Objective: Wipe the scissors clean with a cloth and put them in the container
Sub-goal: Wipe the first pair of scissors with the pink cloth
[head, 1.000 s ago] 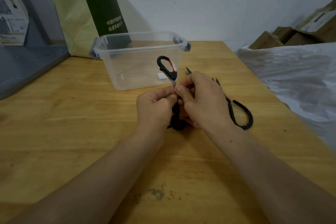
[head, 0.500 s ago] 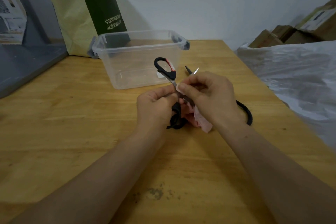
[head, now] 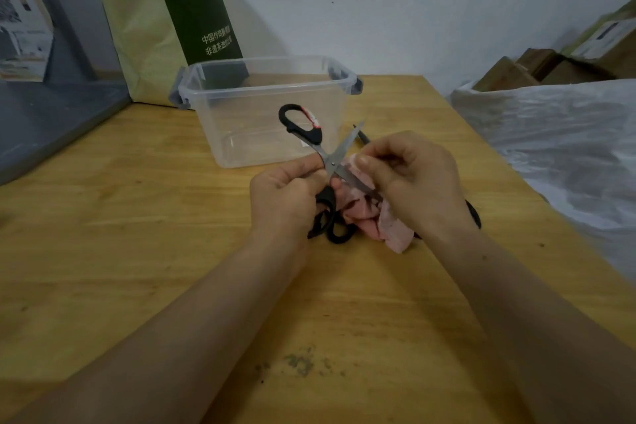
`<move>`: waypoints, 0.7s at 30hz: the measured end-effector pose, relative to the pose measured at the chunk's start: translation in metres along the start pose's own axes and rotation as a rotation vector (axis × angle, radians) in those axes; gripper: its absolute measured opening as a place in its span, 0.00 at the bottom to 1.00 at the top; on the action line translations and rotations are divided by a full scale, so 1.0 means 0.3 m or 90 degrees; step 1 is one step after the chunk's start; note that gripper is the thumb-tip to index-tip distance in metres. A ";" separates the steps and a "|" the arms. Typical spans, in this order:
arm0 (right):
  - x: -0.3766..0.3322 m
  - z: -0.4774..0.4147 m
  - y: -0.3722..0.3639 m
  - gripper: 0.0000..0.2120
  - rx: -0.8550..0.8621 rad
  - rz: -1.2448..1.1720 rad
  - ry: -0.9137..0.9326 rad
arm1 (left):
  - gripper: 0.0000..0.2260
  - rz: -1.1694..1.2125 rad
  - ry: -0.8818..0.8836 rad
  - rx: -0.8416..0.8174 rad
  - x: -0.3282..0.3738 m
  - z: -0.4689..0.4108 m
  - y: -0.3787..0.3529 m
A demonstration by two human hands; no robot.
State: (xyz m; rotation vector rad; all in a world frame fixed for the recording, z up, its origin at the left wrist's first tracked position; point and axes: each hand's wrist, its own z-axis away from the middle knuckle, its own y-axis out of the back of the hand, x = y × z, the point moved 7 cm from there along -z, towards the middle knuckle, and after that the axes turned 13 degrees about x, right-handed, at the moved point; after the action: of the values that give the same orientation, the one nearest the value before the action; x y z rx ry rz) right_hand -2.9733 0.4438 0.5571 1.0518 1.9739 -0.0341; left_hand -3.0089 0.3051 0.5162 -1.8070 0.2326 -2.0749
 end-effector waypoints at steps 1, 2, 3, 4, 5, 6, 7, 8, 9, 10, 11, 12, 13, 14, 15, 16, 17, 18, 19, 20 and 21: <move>-0.009 0.000 0.007 0.05 0.021 -0.067 -0.027 | 0.09 -0.012 -0.002 -0.006 -0.004 0.002 -0.002; -0.020 0.004 -0.001 0.04 0.013 -0.117 -0.045 | 0.10 -0.028 -0.009 -0.017 -0.006 0.006 -0.007; -0.027 0.009 -0.018 0.03 -0.005 -0.119 -0.030 | 0.10 -0.041 -0.015 -0.028 -0.007 0.010 -0.011; -0.028 0.014 -0.034 0.03 -0.020 -0.078 0.006 | 0.10 -0.046 -0.015 -0.035 -0.008 0.012 -0.014; -0.024 0.016 -0.047 0.03 -0.031 -0.030 0.038 | 0.10 -0.044 -0.012 -0.035 -0.009 0.012 -0.013; -0.021 0.014 -0.055 0.02 -0.040 -0.006 0.056 | 0.10 -0.041 -0.010 -0.032 -0.010 0.012 -0.012; -0.022 0.012 -0.062 0.02 -0.056 -0.004 0.068 | 0.11 -0.041 -0.009 -0.026 -0.010 0.010 -0.008; -0.026 0.012 -0.067 0.02 -0.080 -0.021 0.072 | 0.12 -0.043 -0.008 -0.022 -0.009 0.012 -0.007; -0.029 0.011 -0.067 0.02 -0.106 -0.044 0.060 | 0.12 -0.044 -0.006 -0.019 -0.010 0.011 -0.006; -0.025 0.010 -0.065 0.02 -0.127 -0.057 0.048 | 0.12 -0.044 -0.005 -0.019 -0.010 0.011 -0.006; -0.023 0.009 -0.060 0.02 -0.146 -0.038 0.049 | 0.12 -0.039 -0.004 -0.020 -0.009 0.011 -0.007; -0.012 0.006 -0.053 0.02 -0.149 0.020 0.067 | 0.13 -0.031 -0.006 -0.022 -0.006 0.011 -0.009; 0.000 0.001 -0.042 0.02 -0.133 0.075 0.077 | 0.13 -0.024 -0.013 -0.024 -0.002 0.008 -0.009; 0.012 -0.006 -0.025 0.02 -0.096 0.102 0.070 | 0.13 -0.023 -0.024 -0.023 0.004 0.005 -0.009; 0.013 -0.011 -0.005 0.02 -0.047 0.092 0.046 | 0.13 -0.025 -0.033 -0.023 0.008 0.004 -0.008; 0.009 -0.014 0.013 0.04 0.005 0.043 0.023 | 0.13 -0.031 -0.041 -0.029 0.009 0.006 -0.011; 0.000 -0.011 0.020 0.05 0.034 -0.019 -0.002 | 0.13 -0.039 -0.051 -0.039 0.009 0.011 -0.014; -0.008 -0.005 0.012 0.06 0.030 -0.085 -0.024 | 0.13 -0.046 -0.061 -0.047 0.009 0.016 -0.018; -0.016 0.006 -0.008 0.04 0.005 -0.130 -0.037 | 0.12 -0.049 -0.067 -0.051 0.009 0.020 -0.020; -0.026 0.016 -0.029 0.03 -0.021 -0.126 -0.023 | 0.12 -0.048 -0.067 -0.054 0.009 0.023 -0.021; -0.030 0.024 -0.042 0.02 -0.031 -0.097 -0.004 | 0.11 -0.045 -0.065 -0.055 0.008 0.024 -0.022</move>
State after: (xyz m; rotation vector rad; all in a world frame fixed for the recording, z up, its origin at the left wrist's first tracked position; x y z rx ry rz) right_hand -2.9748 0.4269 0.5547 0.8672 2.0355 -0.0724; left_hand -3.0033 0.3111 0.5218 -1.9944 0.2370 -2.0416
